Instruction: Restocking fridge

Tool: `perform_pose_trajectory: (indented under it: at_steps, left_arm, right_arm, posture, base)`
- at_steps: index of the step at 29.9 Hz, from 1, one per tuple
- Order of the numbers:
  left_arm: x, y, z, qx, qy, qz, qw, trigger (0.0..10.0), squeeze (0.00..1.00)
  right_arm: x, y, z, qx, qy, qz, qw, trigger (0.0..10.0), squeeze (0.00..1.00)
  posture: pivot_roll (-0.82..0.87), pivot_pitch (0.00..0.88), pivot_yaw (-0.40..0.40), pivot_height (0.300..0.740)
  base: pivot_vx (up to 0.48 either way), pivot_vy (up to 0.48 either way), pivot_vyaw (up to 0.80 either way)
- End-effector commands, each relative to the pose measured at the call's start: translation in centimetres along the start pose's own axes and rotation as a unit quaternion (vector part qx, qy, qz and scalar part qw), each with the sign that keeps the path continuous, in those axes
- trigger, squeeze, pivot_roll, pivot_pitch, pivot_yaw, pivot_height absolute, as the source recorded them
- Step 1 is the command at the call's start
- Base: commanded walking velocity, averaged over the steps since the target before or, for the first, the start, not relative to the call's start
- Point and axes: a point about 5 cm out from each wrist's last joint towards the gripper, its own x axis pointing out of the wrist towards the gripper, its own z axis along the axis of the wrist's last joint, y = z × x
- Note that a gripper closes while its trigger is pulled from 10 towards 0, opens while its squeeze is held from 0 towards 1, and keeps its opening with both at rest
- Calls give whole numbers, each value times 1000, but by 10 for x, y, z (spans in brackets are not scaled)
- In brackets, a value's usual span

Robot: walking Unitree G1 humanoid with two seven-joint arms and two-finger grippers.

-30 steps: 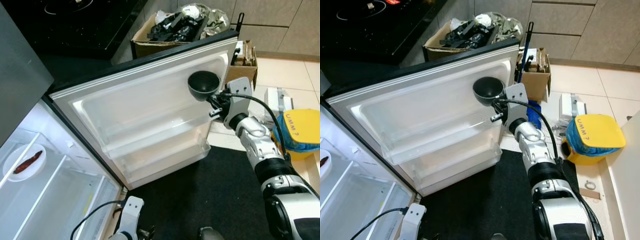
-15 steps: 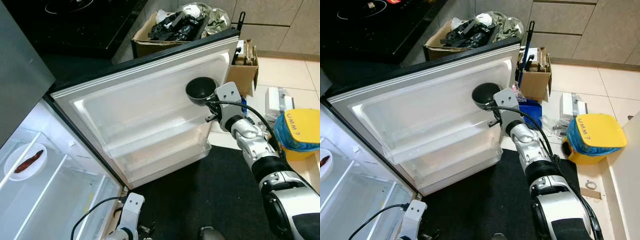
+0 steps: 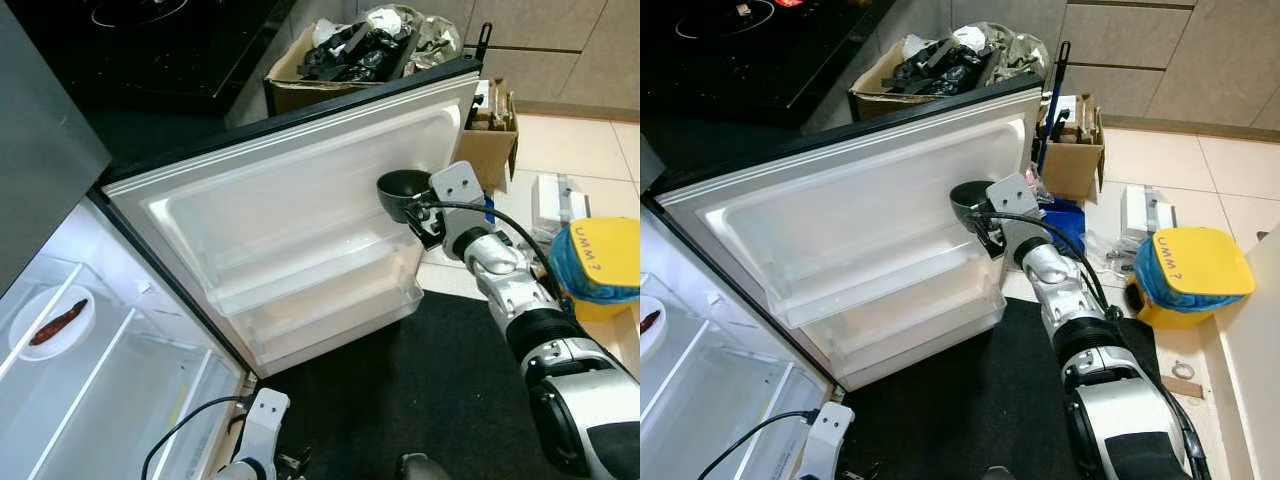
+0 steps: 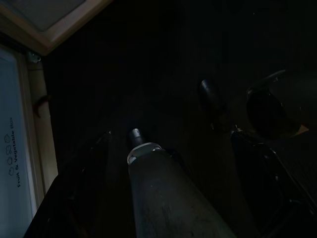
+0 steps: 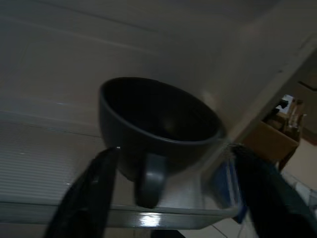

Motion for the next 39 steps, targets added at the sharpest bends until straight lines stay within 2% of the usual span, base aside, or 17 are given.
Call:
perform_pose_trajectory:
  at_steps: [1, 2, 3, 5, 9, 11, 12, 14, 16, 18, 19, 20, 22, 25, 30, 36, 39]
  left_arm:
    - [-6, 6, -10, 3, 16, 5, 1000, 10000, 0]
    - [-6, 6, -10, 4, 17, 5, 1000, 10000, 0]
    - [-6, 6, -10, 4, 17, 5, 1000, 10000, 0]
    - [-6, 6, -10, 5, 18, 4, 1000, 10000, 0]
    - [-5, 6, -10, 7, 20, 2, 1000, 10000, 0]
    - [-5, 5, -9, 10, 22, 1, 1000, 10000, 0]
    - [-5, 5, -9, 10, 22, 1, 1000, 10000, 0]
    - [-4, 5, -7, 13, 22, -1, 1000, 10000, 0]
    - [-3, 5, -6, 14, 22, -1, 1000, 10000, 0]
    - [-3, 5, -6, 14, 22, -2, 1000, 10000, 0]
    - [-3, 5, -5, 15, 22, -2, 1000, 10000, 0]
    - [-2, 4, -4, 16, 21, -3, 1000, 10000, 0]
    - [-2, 4, -4, 17, 21, -4, 1000, 10000, 0]
    - [-2, 3, -4, 18, 21, -5, 1000, 10000, 0]
    - [-1, 0, -5, 16, 22, -8, 1000, 10000, 0]
    - [-2, -5, -13, 6, 24, -9, 1000, 10000, 0]
    - [-3, -6, -16, 3, 26, -8, 1000, 10000, 0]
  right_arm:
    - [0, -2, 3, 6, -9, 4, 1000, 10000, 561]
    - [-1, -5, 5, 10, -18, 8, 1000, 10000, 306]
    - [-1, -5, 5, 10, -18, 8, 1000, 10000, 306]
    - [-4, -11, 10, 19, -38, 21, 999, 10000, 0]
    - [-11, -16, 20, 47, -83, 74, 993, 10000, 0]
    - [-19, -22, 32, 85, -130, 109, 982, 10000, 0]
    - [-19, -22, 32, 85, -130, 109, 982, 10000, 0]
    - [-29, -28, 44, 112, -173, 150, 967, 10000, 0]
    - [-31, -28, 45, 113, -177, 160, 965, 10000, 0]
    - [-32, -28, 45, 109, -173, 168, 964, 10000, 0]
    - [-31, -24, 39, 77, -147, 180, 970, 10000, 0]
    - [-28, -21, 26, 21, -93, 191, 977, 10000, 0]
    - [-27, -20, 22, 1, -71, 191, 979, 10000, 0]
    - [-19, -23, 32, 11, -59, 182, 981, 10000, 0]
    - [-14, -22, 32, -14, -30, 193, 981, 10000, 0]
    - [-4, -27, 33, -36, 0, 164, 986, 10000, 0]
    - [-1, -25, 35, -57, 7, 176, 983, 10000, 0]
  posture:
    - [-103, 224, 62, 740]
    - [-104, 223, 63, 740]
    - [-104, 223, 63, 740]
    - [-110, 220, 66, 740]
    - [-116, 217, 70, 740]
    - [-126, 212, 75, 740]
    - [-126, 212, 75, 740]
    - [-132, 206, 78, 740]
    - [-132, 206, 78, 740]
    - [-134, 205, 78, 740]
    - [-138, 203, 77, 740]
    - [-139, 202, 74, 740]
    - [-139, 202, 74, 740]
    - [-145, 204, 67, 740]
    - [-144, 211, 45, 740]
    - [-132, 219, 25, 740]
    - [-130, 224, 20, 740]
  base:
    - [0, 0, 0]
    - [0, 0, 0]
    - [0, 0, 0]
    - [0, 0, 0]
    - [0, 0, 0]
    - [0, 0, 0]
    - [0, 0, 0]
    - [0, 0, 0]
    - [0, 0, 0]
    - [0, 0, 0]
    - [0, 0, 0]
    - [0, 0, 0]
    - [0, 0, 0]
    - [0, 0, 0]
    - [0, 0, 0]
    - [0, 0, 0]
    - [0, 0, 0]
